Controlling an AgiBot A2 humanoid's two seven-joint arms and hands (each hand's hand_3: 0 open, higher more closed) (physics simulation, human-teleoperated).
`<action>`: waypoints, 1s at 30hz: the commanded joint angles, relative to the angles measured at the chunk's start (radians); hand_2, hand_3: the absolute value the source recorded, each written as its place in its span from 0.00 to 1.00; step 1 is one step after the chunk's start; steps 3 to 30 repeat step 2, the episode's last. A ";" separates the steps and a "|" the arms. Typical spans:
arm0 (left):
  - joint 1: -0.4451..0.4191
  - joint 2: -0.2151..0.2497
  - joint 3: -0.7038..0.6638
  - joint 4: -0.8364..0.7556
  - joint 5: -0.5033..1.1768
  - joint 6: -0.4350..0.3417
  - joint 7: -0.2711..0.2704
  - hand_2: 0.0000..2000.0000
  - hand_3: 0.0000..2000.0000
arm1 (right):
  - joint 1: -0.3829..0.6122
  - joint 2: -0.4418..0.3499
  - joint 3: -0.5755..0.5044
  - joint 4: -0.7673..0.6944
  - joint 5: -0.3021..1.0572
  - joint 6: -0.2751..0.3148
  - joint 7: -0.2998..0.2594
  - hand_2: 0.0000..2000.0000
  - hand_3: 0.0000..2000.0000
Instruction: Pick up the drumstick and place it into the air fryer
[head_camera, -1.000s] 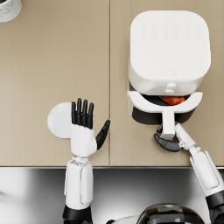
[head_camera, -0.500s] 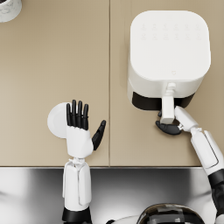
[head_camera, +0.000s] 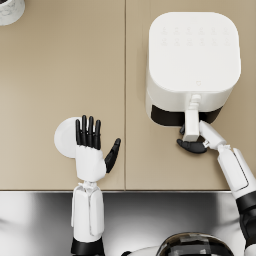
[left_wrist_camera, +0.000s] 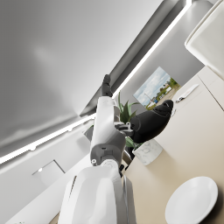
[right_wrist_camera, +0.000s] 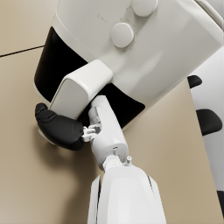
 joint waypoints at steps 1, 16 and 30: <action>0.000 0.000 0.000 0.000 0.000 0.000 0.000 0.00 0.00 | 0.000 -0.001 0.000 0.000 0.000 -0.001 -0.002 1.00 1.00; 0.000 0.000 0.000 0.000 0.000 0.000 0.000 0.00 0.00 | 0.000 -0.001 0.000 -0.001 0.000 -0.001 -0.002 1.00 1.00; 0.000 0.000 0.000 0.000 0.000 0.000 0.000 0.00 0.00 | 0.000 -0.001 0.000 -0.001 0.000 -0.001 -0.002 1.00 1.00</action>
